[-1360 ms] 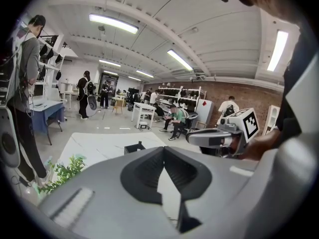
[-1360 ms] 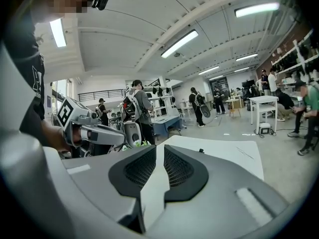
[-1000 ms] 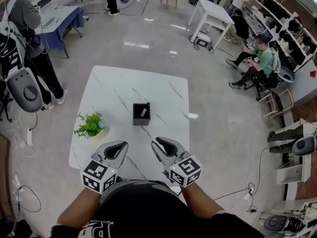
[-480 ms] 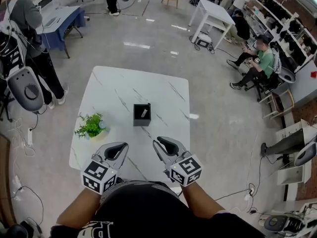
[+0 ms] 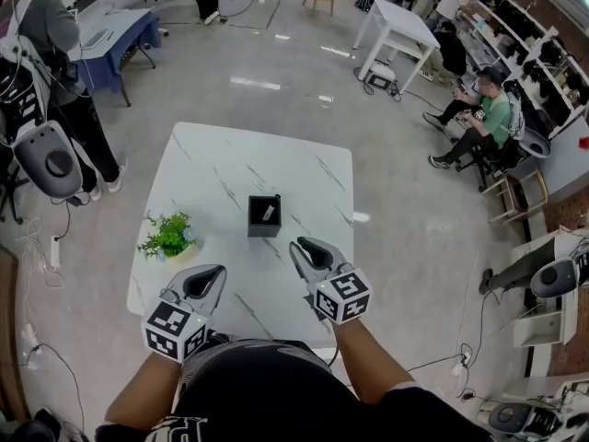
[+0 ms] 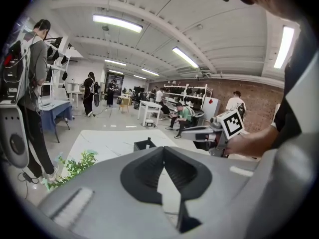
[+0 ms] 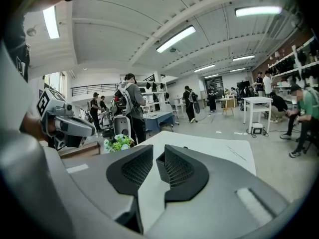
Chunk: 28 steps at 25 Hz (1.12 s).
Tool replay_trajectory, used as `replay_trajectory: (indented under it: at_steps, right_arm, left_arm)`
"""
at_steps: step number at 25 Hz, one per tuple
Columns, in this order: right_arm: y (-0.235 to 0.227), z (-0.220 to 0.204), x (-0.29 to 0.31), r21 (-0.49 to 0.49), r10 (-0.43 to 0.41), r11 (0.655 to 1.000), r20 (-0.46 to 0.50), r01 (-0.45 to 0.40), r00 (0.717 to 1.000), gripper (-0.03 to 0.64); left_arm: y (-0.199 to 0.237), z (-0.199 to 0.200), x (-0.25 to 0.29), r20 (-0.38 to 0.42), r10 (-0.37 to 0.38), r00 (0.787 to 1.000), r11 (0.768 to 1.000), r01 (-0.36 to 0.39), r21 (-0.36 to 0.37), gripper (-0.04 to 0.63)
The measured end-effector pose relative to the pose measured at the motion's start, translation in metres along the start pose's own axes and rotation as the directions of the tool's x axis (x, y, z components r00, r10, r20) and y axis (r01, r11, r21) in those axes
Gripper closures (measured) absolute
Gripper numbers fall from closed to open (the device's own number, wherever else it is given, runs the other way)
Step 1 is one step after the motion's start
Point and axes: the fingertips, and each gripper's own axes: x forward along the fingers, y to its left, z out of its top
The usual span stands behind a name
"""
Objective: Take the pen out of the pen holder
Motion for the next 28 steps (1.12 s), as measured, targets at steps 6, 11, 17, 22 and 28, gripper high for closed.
replay_trajectory:
  at_steps: [6,11,17,22,28]
  right_arm:
    - [-0.027,-0.008,0.032,0.029,-0.016,0.999,-0.033,0.017,0.999,0.551]
    - [-0.043,-0.011,0.062,0.024,-0.009,1.000,-0.066,0.010,0.998,0.551]
    - [-0.059,-0.017,0.094,0.007,-0.005,1.000,-0.109,0.006,0.994,0.551]
    - [-0.068,-0.018,0.119,-0.029,0.003,1.000,-0.153,-0.007,0.988,0.551]
    - [-0.078,-0.027,0.138,-0.080,0.000,0.997,-0.216,-0.018,0.976,0.551]
  left_arm:
    - [0.006,-0.010,-0.003,-0.012,0.024,1.000,0.999,-0.025,-0.031,0.538]
    - [0.016,-0.015,-0.004,-0.024,0.056,0.998,0.996,-0.057,-0.063,0.538]
    - [0.026,-0.020,-0.006,-0.029,0.087,0.996,0.992,-0.089,-0.088,0.538]
    - [0.028,-0.023,-0.008,-0.040,0.096,0.995,0.990,-0.100,-0.102,0.538]
    - [0.030,-0.027,-0.008,-0.056,0.099,0.993,0.988,-0.105,-0.111,0.538]
